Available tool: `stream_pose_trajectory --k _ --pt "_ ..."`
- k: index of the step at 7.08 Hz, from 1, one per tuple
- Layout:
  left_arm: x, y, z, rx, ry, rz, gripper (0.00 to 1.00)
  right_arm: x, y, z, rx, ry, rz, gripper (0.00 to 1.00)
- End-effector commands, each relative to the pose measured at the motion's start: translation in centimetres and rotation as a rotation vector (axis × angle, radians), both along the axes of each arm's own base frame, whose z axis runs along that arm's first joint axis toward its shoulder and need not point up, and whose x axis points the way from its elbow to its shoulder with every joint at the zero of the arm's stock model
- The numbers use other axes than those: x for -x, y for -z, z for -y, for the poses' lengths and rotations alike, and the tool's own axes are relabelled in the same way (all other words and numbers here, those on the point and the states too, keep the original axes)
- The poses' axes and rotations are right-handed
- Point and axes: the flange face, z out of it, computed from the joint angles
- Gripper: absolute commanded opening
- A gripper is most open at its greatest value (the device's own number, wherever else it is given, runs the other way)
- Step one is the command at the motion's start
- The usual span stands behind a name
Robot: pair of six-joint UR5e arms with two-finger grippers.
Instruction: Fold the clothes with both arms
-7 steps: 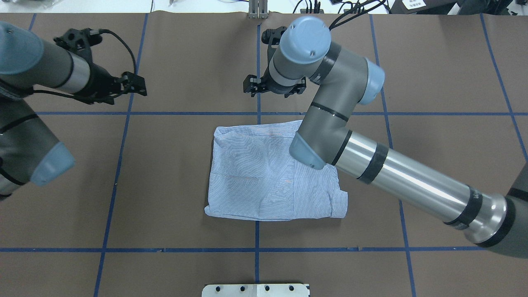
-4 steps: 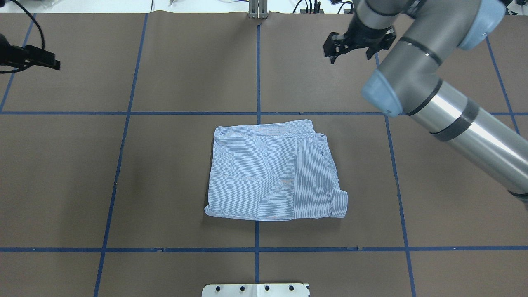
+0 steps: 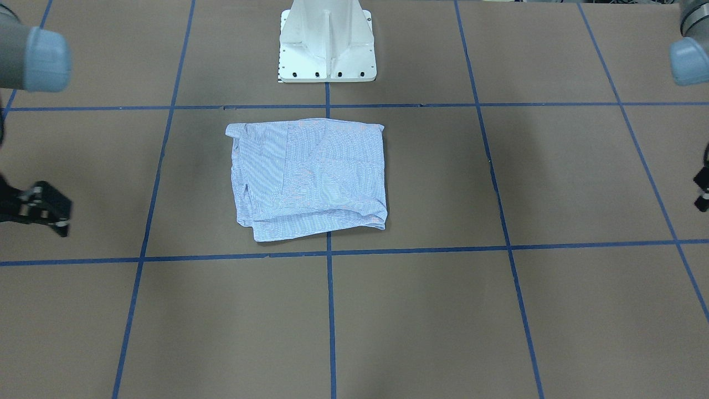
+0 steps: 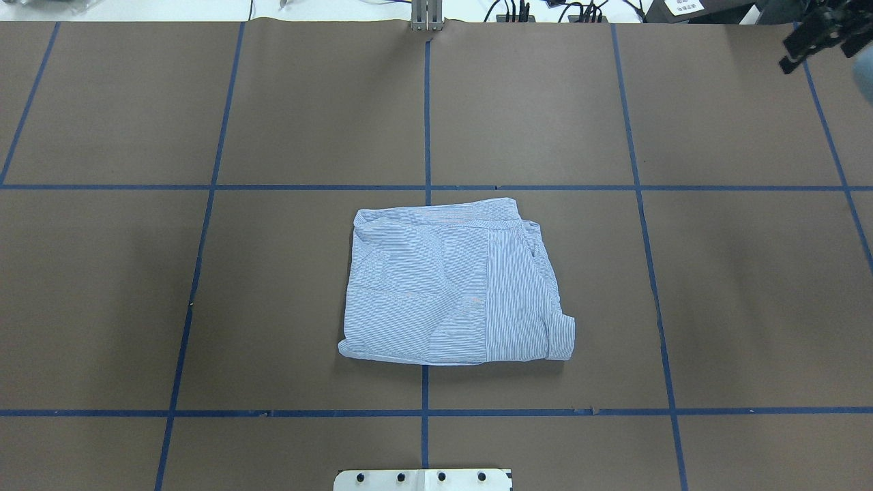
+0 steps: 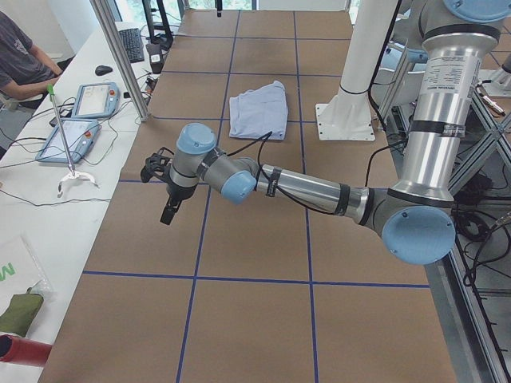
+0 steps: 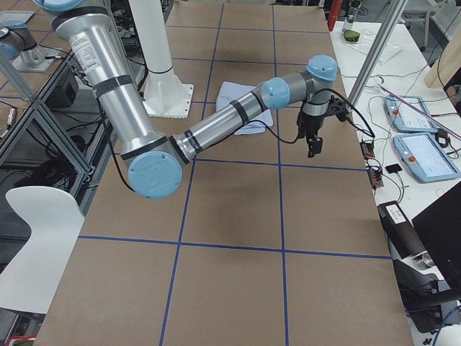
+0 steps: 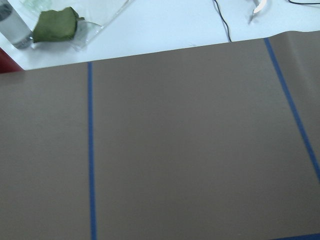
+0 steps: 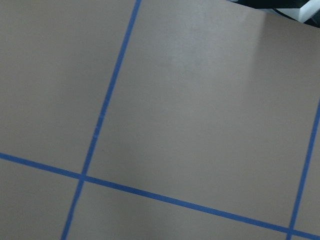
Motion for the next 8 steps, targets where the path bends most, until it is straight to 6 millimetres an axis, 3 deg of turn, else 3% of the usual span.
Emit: stream_pose_trajectory --k 1,3,4,5,8 --pt "4.0 -3.9 -2.9 -0.085 -0.112 0.070 1.00 -7.2 -10.4 -5.3 0.024 0.038 0.032 1.00" --pt "3.8 -5.7 -4.0 -0.062 -0.122 0.052 1.00 -7.9 -16.4 -5.9 -0.019 0.028 0.038 1.00" --pt "3.9 -7.4 -5.2 -0.033 -0.123 0.064 1.00 -9.2 -18.2 -6.6 0.007 0.004 0.008 1.00" --pt "4.5 -6.9 -5.2 -0.046 -0.098 0.115 1.00 -10.0 -20.0 -7.3 0.023 -0.005 -0.086 1.00" --pt "4.5 -6.9 -5.1 0.081 -0.101 0.121 1.00 -10.1 -19.7 -7.3 0.037 -0.015 -0.075 1.00"
